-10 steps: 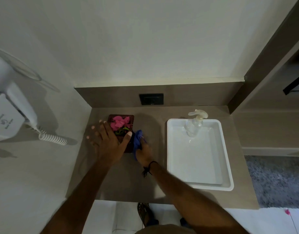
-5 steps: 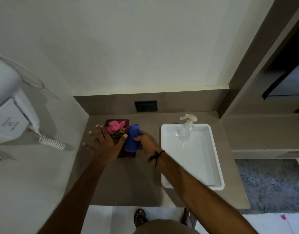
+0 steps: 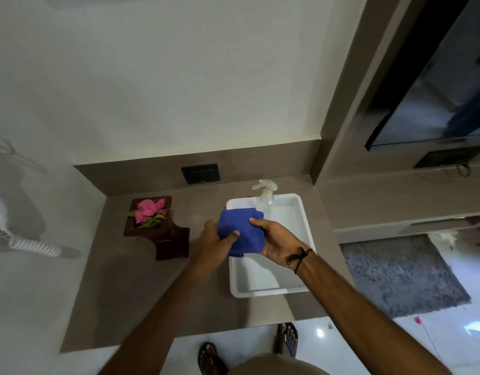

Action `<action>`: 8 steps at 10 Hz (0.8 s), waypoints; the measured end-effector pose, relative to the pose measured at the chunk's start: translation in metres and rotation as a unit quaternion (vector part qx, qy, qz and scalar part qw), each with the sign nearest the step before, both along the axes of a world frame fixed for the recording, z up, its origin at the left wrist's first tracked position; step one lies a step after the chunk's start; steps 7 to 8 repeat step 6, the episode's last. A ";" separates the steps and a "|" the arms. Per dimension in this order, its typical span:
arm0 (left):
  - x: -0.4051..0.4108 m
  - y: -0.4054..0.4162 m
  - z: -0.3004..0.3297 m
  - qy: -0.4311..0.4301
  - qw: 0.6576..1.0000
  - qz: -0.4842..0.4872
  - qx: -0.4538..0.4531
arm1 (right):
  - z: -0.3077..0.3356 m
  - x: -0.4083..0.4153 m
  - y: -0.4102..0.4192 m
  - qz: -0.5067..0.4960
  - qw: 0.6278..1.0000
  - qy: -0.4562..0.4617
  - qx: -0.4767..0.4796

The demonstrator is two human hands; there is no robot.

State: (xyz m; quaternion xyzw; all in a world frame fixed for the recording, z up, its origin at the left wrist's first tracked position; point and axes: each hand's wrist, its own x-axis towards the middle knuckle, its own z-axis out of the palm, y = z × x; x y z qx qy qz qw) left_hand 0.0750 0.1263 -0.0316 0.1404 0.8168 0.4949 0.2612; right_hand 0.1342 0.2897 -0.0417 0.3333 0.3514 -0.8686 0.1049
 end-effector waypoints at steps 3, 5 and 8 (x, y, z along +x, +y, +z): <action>0.037 0.069 -0.074 -0.023 0.987 -0.036 -0.154 | -0.058 0.042 0.040 0.097 0.846 -0.185 0.491; 0.048 0.079 -0.085 0.021 0.963 -0.068 -0.259 | -0.065 0.049 0.054 0.155 0.778 -0.177 0.583; 0.040 0.078 -0.078 0.075 0.956 -0.070 -0.276 | -0.052 0.043 0.068 0.121 0.770 -0.139 0.611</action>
